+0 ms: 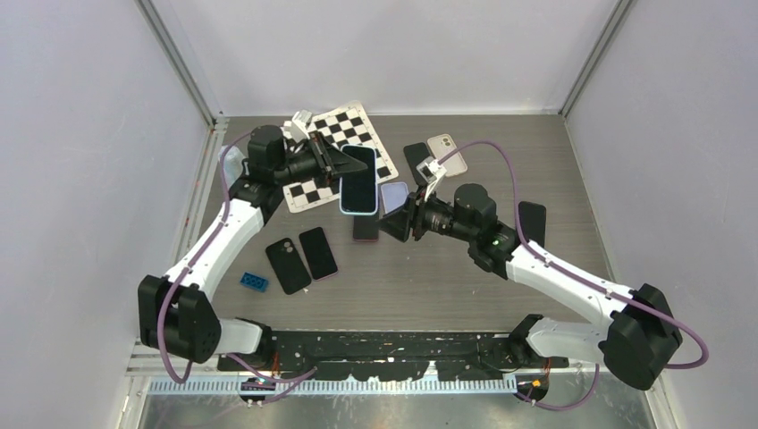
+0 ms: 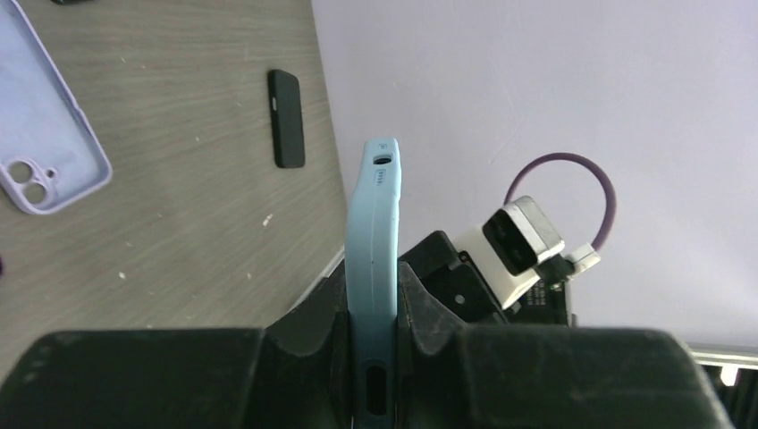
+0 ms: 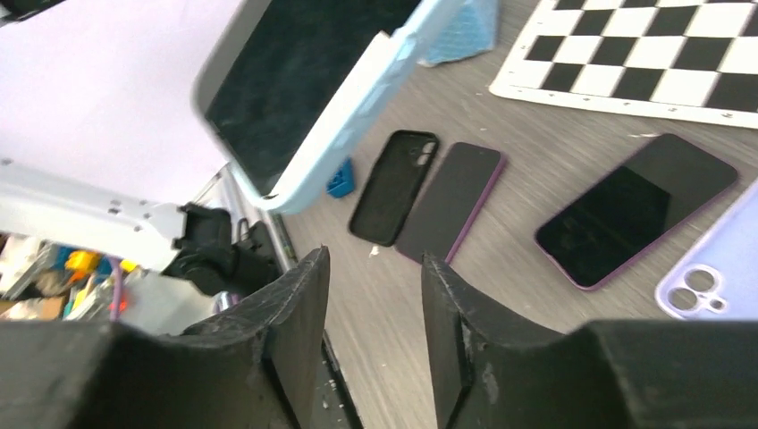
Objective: Take the phone out of the phone case
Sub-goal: Remove the phone case from the phone.
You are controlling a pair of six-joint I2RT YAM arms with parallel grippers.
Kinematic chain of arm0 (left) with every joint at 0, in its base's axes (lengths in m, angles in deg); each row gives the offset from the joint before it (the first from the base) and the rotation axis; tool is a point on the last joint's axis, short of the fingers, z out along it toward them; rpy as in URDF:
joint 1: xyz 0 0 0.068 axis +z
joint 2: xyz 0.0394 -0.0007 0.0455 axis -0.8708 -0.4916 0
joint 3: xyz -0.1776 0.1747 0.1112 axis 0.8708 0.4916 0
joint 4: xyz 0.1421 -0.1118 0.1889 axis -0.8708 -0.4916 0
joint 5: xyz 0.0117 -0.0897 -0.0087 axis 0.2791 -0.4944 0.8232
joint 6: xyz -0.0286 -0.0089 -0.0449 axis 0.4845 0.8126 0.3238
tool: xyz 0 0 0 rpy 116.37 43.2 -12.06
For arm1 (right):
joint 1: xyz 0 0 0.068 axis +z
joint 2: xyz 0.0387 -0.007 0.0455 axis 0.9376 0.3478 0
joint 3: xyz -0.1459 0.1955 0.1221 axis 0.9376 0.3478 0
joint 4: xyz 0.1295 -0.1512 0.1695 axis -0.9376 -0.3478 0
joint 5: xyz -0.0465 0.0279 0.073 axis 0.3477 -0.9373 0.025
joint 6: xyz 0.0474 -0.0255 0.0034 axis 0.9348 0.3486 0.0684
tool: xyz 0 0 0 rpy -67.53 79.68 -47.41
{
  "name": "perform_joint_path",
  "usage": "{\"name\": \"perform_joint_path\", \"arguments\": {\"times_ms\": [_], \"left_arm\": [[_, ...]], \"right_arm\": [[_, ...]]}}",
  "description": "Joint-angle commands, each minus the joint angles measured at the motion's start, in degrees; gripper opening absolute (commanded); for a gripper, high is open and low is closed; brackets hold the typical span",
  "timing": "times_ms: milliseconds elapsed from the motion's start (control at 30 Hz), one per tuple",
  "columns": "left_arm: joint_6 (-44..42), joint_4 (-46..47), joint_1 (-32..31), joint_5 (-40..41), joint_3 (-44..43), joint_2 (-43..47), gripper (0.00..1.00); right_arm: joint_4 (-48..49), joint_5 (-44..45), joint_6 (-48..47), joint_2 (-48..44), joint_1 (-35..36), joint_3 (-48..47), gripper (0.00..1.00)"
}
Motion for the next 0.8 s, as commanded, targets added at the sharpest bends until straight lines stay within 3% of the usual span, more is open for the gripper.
{"name": "perform_joint_path", "arguments": {"times_ms": [0,167,333,433,567,767], "left_arm": [[-9.28,3.03,0.76,-0.16,-1.40,4.86,0.00],[-18.32,7.04,0.76,-3.44,-0.32,8.49,0.00],[-18.52,17.52,0.76,-8.74,2.91,10.79,0.00],[-18.85,19.06,0.74,-10.67,3.75,11.30,0.00],[-18.85,20.59,0.74,-12.72,4.35,11.87,0.00],[-18.41,20.61,0.76,-12.79,4.66,12.25,0.00]], "right_arm": [[4.40,-10.82,3.58,-1.65,0.06,-0.23,0.52],[7.98,-16.42,9.55,-0.10,0.00,-1.37,0.58],[10.45,-19.85,12.49,3.16,-0.12,-4.51,0.59],[13.54,-22.11,15.19,4.88,-0.12,-5.42,0.58],[15.16,-22.58,17.00,5.80,-0.19,-6.44,0.55],[15.07,-23.67,17.95,7.74,-0.20,-8.65,0.42]]}}
